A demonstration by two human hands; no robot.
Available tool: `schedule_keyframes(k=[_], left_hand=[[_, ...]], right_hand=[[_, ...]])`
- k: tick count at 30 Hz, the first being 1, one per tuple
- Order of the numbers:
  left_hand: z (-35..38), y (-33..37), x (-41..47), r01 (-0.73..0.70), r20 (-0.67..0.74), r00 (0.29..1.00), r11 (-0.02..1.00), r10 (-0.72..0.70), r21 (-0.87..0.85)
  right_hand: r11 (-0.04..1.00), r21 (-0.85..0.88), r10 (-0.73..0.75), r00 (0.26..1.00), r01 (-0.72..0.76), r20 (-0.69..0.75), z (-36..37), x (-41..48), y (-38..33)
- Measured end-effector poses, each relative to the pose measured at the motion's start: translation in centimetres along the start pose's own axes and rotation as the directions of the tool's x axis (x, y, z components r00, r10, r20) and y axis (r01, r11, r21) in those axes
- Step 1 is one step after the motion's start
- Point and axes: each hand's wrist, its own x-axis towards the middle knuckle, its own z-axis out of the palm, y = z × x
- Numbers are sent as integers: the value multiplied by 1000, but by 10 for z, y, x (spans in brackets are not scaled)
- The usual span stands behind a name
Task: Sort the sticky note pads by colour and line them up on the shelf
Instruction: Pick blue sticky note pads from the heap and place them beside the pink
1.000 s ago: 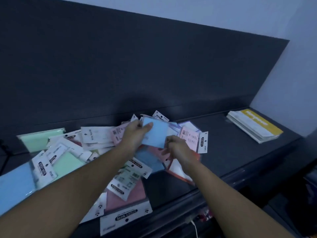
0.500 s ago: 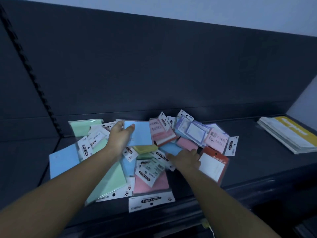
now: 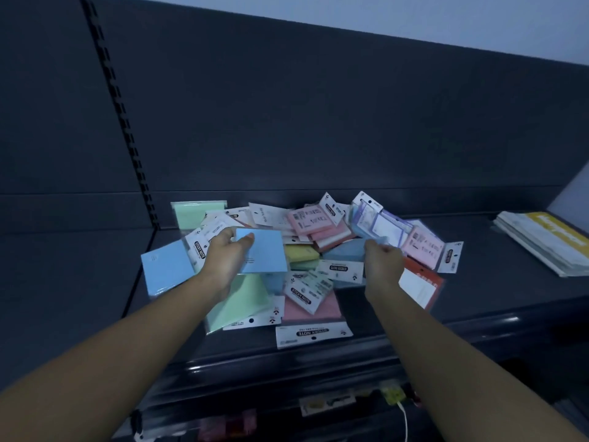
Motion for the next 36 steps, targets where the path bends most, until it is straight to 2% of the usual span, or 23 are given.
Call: schedule_keyframes(k=[4,7,9,11,17,21,23,28,33,36], left_hand=[[3,2,-13,26,-20,999,999,-26,-19],[5,7,-23,36,-56,998,998,-39,-49],[2,11,-30,63,-82,994,992,-72,-112],[-4,16,-38,89,-118,987,979,-112,-183],[-50,23,-69,40,-234,967,969,-99,-244],[-98,18,-97,-19,-391,917,973,-74,-228],[-129,18,-110,-42,-466,882,977,-62,-210],[-207,25,-136,-96,-554,832,980,-16,-172],[-305,28,-163,-124,-650,760,982,3,-140],[-363,27,-180,-113,-667,745,984,-6,-135]], right_hand=[[972,11,-233,969,233,77,-17,-20,-10],[955,39,-295,933,294,205,-19,-30,-21],[970,55,-241,915,236,323,-16,-36,-23],[990,84,-142,890,117,433,-10,-43,-20],[984,81,72,776,-157,627,25,-77,-5],[994,40,42,700,-100,713,53,-118,3],[993,6,74,645,-121,760,69,-140,2],[987,-84,140,489,-134,861,117,-206,-1],[980,-121,178,423,-159,889,183,-292,2],[975,-173,218,424,-142,879,221,-350,11]])
